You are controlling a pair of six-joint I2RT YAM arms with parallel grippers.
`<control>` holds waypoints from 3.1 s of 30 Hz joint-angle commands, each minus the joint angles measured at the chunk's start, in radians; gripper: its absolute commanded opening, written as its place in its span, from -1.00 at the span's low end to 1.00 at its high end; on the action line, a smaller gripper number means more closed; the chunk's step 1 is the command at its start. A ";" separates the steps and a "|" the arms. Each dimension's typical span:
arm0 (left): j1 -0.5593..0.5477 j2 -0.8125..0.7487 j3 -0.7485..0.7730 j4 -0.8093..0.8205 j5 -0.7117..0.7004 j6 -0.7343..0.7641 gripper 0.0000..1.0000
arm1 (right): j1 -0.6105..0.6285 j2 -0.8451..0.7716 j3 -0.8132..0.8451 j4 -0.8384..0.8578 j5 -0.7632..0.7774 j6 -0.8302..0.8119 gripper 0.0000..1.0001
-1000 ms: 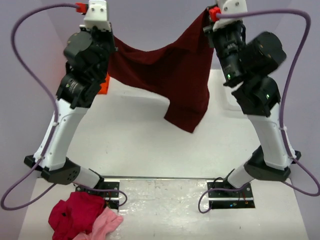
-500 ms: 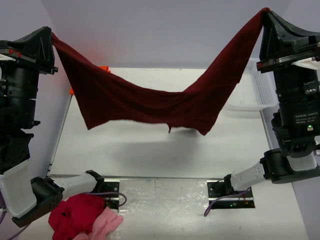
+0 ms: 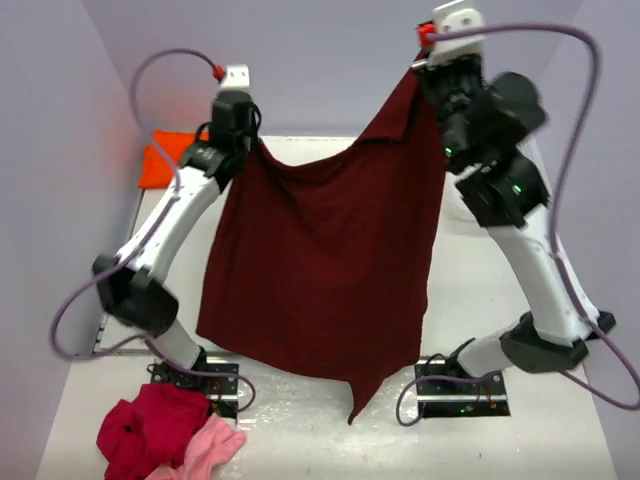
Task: Fold and stack the t-shirts
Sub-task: Flatten out the tshirt, then grap the side of the flattened tshirt furthest away from the robot with both arms, then fold the flattened tshirt in 1/3 of the way
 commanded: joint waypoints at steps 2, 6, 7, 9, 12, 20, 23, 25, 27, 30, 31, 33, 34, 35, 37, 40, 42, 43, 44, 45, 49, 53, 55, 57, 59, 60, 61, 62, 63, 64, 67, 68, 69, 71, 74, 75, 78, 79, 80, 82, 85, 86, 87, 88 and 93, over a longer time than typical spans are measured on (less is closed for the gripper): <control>0.104 0.134 -0.242 0.043 -0.048 -0.119 -1.00 | -0.204 0.162 -0.208 -0.157 -0.253 0.366 -1.00; 0.161 0.227 -0.332 0.131 -0.062 -0.105 -1.00 | -0.269 0.231 -0.385 -0.071 -0.319 0.400 -1.00; 0.170 0.238 -0.340 0.126 -0.059 -0.119 -1.00 | -0.278 0.251 -0.392 -0.071 -0.322 0.417 -1.00; 0.195 0.249 -0.368 0.147 -0.062 -0.122 -1.00 | -0.309 0.271 -0.403 -0.086 -0.360 0.431 -1.00; 0.213 0.264 -0.382 0.176 -0.073 -0.105 -1.00 | -0.341 0.336 -0.380 -0.131 -0.378 0.426 -1.00; 0.219 0.342 -0.296 0.190 -0.061 -0.038 -1.00 | -0.399 0.457 -0.362 -0.158 -0.411 0.435 -1.00; 0.235 0.373 -0.268 0.179 -0.064 -0.045 -1.00 | -0.436 0.495 -0.328 -0.160 -0.433 0.443 -1.00; 0.253 0.384 -0.259 0.187 -0.040 -0.044 -1.00 | -0.453 0.535 -0.273 -0.183 -0.450 0.442 -1.00; 0.262 0.402 -0.233 0.178 -0.055 -0.044 -1.00 | -0.476 0.563 -0.207 -0.206 -0.463 0.440 -1.00; 0.291 0.422 -0.212 0.176 -0.039 -0.045 -1.00 | -0.497 0.584 -0.170 -0.203 -0.485 0.442 -1.00; 0.299 0.428 -0.195 0.172 -0.036 -0.051 -1.00 | -0.501 0.606 -0.156 -0.213 -0.485 0.439 -1.00; 0.322 0.447 -0.181 0.144 -0.027 -0.055 -1.00 | -0.510 0.615 -0.127 -0.230 -0.486 0.443 -1.00; 0.327 0.450 -0.178 0.142 -0.035 -0.055 -1.00 | -0.511 0.613 -0.129 -0.232 -0.486 0.443 -1.00; 0.328 0.454 -0.176 0.138 -0.044 -0.055 -1.00 | -0.513 0.610 -0.132 -0.235 -0.483 0.445 -1.00; 0.328 0.458 -0.176 0.116 -0.055 -0.064 -1.00 | -0.511 0.612 -0.115 -0.284 -0.473 0.469 -1.00; 0.328 0.465 -0.172 0.087 -0.043 -0.084 -1.00 | -0.511 0.586 -0.150 -0.327 -0.459 0.529 -1.00; 0.327 0.467 -0.167 0.058 -0.041 -0.094 -1.00 | -0.508 0.526 -0.241 -0.326 -0.460 0.575 -1.00; 0.327 0.467 -0.167 0.050 -0.036 -0.102 -1.00 | -0.507 0.505 -0.277 -0.310 -0.463 0.587 -1.00; 0.324 0.468 -0.159 0.023 -0.038 -0.110 -1.00 | -0.504 0.483 -0.338 -0.301 -0.466 0.609 -1.00; 0.322 0.470 -0.156 0.006 -0.056 -0.127 -1.00 | -0.502 0.453 -0.362 -0.307 -0.474 0.619 -1.00; 0.308 0.455 -0.146 -0.055 -0.073 -0.166 -1.00 | -0.491 0.417 -0.406 -0.355 -0.477 0.649 -1.00; 0.291 0.422 -0.175 -0.091 -0.081 -0.197 -1.00 | -0.467 0.344 -0.487 -0.356 -0.462 0.695 -1.00; 0.290 0.402 -0.196 -0.120 -0.090 -0.219 -1.00 | -0.447 0.298 -0.515 -0.358 -0.456 0.710 -1.00; 0.287 0.376 -0.219 -0.146 -0.096 -0.245 -1.00 | -0.429 0.264 -0.556 -0.367 -0.437 0.730 -1.00; 0.284 0.352 -0.248 -0.152 -0.105 -0.262 -1.00 | -0.418 0.252 -0.573 -0.387 -0.415 0.742 -1.00; 0.284 0.327 -0.274 -0.161 -0.116 -0.284 -1.00 | -0.410 0.245 -0.583 -0.404 -0.401 0.745 -1.00; 0.284 0.317 -0.288 -0.173 -0.119 -0.294 -1.00 | -0.401 0.235 -0.601 -0.416 -0.394 0.753 -1.00; 0.282 0.301 -0.302 -0.175 -0.118 -0.312 -1.00 | -0.396 0.222 -0.619 -0.411 -0.381 0.759 -1.00; 0.284 0.274 -0.332 -0.175 -0.115 -0.317 -1.00 | -0.392 0.210 -0.639 -0.407 -0.376 0.765 -1.00; 0.284 0.261 -0.346 -0.175 -0.110 -0.320 -1.00 | -0.390 0.187 -0.667 -0.407 -0.376 0.771 -1.00; 0.282 0.211 -0.400 -0.181 -0.099 -0.346 -1.00 | -0.382 0.161 -0.704 -0.424 -0.361 0.808 -1.00; 0.282 0.195 -0.414 -0.180 -0.093 -0.351 -1.00 | -0.378 0.146 -0.714 -0.428 -0.353 0.816 -1.00; 0.282 0.169 -0.438 -0.181 -0.089 -0.357 -1.00 | -0.375 0.136 -0.721 -0.436 -0.330 0.820 -1.00; 0.281 0.142 -0.461 -0.181 -0.084 -0.366 -1.00 | -0.369 0.120 -0.741 -0.454 -0.322 0.839 -1.00; 0.281 0.094 -0.511 -0.181 -0.072 -0.369 -1.00 | -0.367 0.058 -0.776 -0.470 -0.299 0.856 -1.00; 0.279 0.077 -0.518 -0.183 -0.072 -0.368 -1.00 | -0.366 0.043 -0.799 -0.471 -0.286 0.860 -1.00; 0.275 0.065 -0.546 -0.195 -0.059 -0.361 -1.00 | -0.363 -0.012 -0.854 -0.485 -0.281 0.873 -1.00; 0.271 0.065 -0.551 -0.200 -0.059 -0.360 -1.00 | -0.361 -0.023 -0.869 -0.485 -0.288 0.873 -1.00; 0.265 0.063 -0.560 -0.207 -0.071 -0.360 -1.00 | -0.361 -0.031 -0.883 -0.497 -0.289 0.873 -1.00; 0.245 0.060 -0.577 -0.221 -0.084 -0.363 -1.00 | -0.359 -0.051 -0.928 -0.496 -0.287 0.880 -1.00; 0.230 0.048 -0.603 -0.226 -0.099 -0.372 -1.00 | -0.355 -0.066 -0.977 -0.485 -0.293 0.886 -1.00; 0.227 0.045 -0.616 -0.223 -0.098 -0.375 -1.00 | -0.355 -0.065 -0.983 -0.477 -0.313 0.888 -1.00; 0.225 0.043 -0.621 -0.218 -0.098 -0.380 -1.00 | -0.352 -0.065 -0.995 -0.473 -0.313 0.891 -1.00; 0.225 0.043 -0.626 -0.215 -0.096 -0.386 -0.98 | -0.347 -0.058 -1.000 -0.470 -0.318 0.896 -1.00; 0.225 0.054 -0.656 -0.206 -0.099 -0.413 -0.88 | -0.321 -0.023 -1.012 -0.482 -0.316 0.894 -1.00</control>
